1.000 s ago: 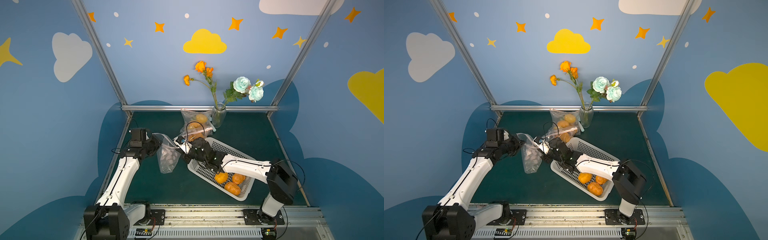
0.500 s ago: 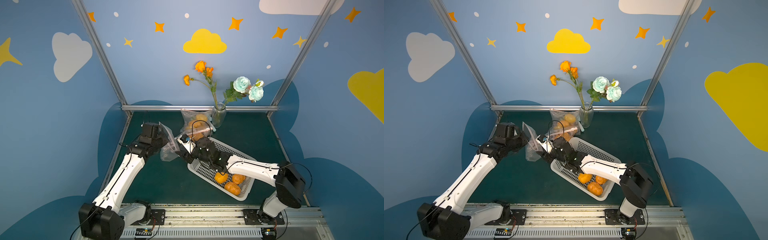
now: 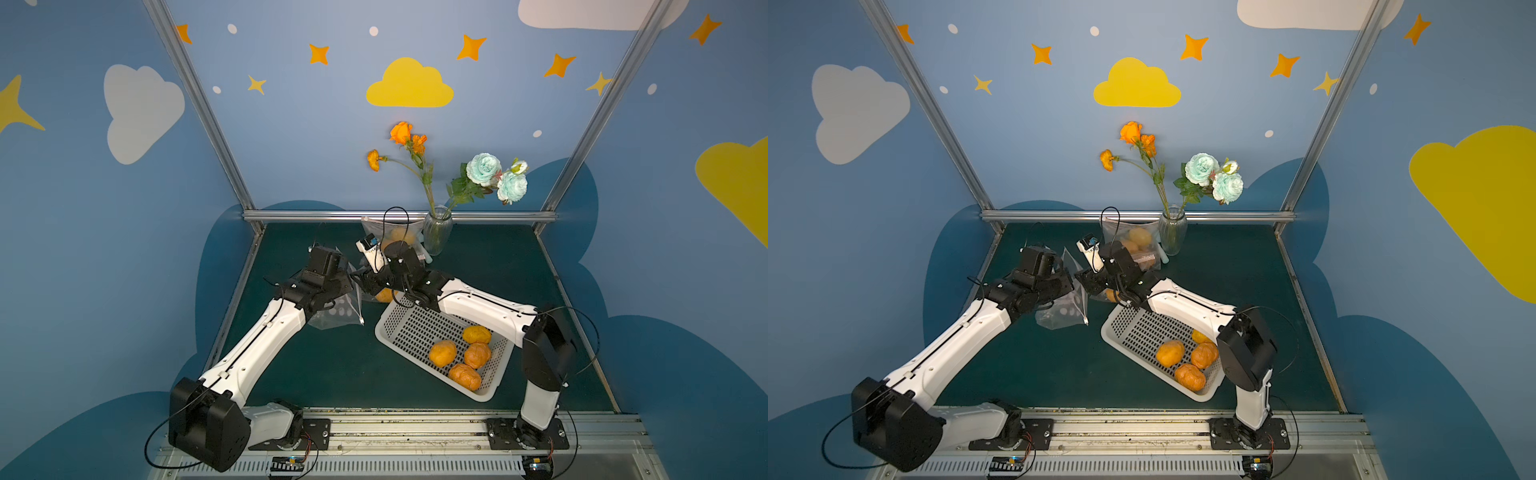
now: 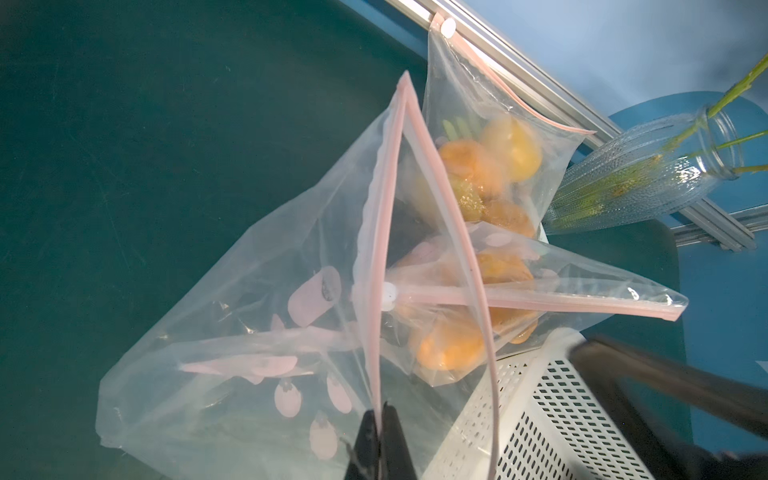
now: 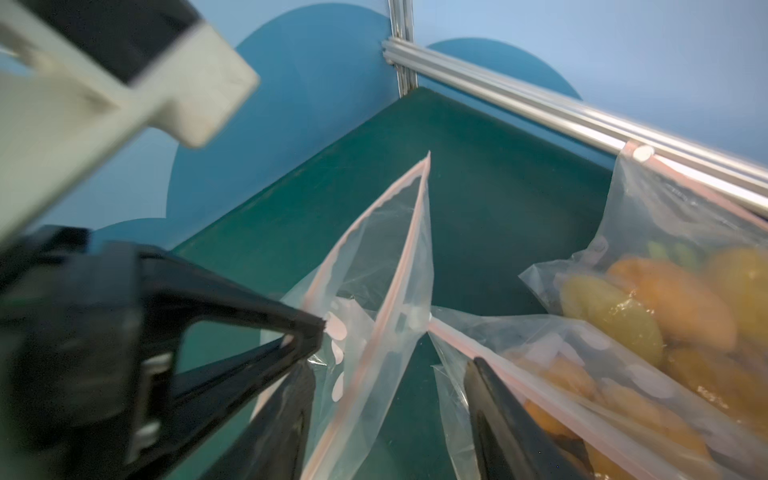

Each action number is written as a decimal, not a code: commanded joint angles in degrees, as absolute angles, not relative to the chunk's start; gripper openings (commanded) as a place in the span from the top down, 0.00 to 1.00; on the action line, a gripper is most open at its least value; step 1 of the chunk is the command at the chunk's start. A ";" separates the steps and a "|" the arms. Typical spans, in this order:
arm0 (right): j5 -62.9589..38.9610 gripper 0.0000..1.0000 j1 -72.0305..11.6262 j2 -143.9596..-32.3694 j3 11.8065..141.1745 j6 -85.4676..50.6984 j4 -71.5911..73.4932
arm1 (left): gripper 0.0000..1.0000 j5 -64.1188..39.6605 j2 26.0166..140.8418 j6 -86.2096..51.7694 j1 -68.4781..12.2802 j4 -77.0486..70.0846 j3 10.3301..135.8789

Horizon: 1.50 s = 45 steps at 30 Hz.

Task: Put the potatoes into a zipper bag and zip it
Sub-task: Open the zipper of the food storage bag.

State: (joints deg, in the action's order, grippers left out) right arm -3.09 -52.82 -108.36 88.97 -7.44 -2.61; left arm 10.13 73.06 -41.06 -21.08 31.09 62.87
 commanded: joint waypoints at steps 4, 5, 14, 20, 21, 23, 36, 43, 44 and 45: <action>-2.94 0.47 -51.94 -112.38 94.19 -9.83 -9.43 | 0.97 10.54 72.25 -39.29 -21.28 32.12 63.37; -2.52 0.49 -51.94 -112.65 94.35 -9.83 -9.65 | 0.97 10.62 72.02 -39.24 -21.30 32.08 63.28; -5.67 0.51 -51.83 -112.59 93.45 -10.52 -10.44 | 0.97 10.47 70.89 -38.63 -21.29 30.92 62.31; -8.27 0.69 -51.68 -112.50 92.83 -10.79 -11.02 | 0.97 11.74 70.55 -38.86 -21.20 30.67 62.34; -8.18 0.78 -51.68 -112.59 92.82 -10.90 -11.18 | 0.97 11.92 70.58 -38.89 -21.18 30.91 62.56; -7.37 0.93 -51.65 -112.59 92.81 -10.93 -11.43 | 0.97 12.22 70.35 -38.69 -21.18 31.24 62.87; 23.96 1.00 -53.41 -113.57 90.35 -10.13 -14.98 | 0.97 11.31 56.62 -40.45 -17.09 35.35 58.88; 13.90 1.00 -53.79 -110.24 86.96 -9.94 -12.22 | 0.97 4.05 56.34 -38.85 -17.12 32.59 58.33; 12.91 1.00 -53.71 -109.95 86.84 -10.05 -12.26 | 0.97 3.55 56.88 -38.63 -17.11 32.47 58.36; 11.79 1.00 -53.64 -109.79 86.84 -10.14 -12.30 | 0.97 3.35 57.19 -38.51 -17.12 32.21 58.23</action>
State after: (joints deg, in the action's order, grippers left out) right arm 13.91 -54.26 -112.49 87.61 -10.09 -11.86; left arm 6.20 56.42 -39.86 -17.37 33.47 58.28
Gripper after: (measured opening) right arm 0.043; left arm 0.047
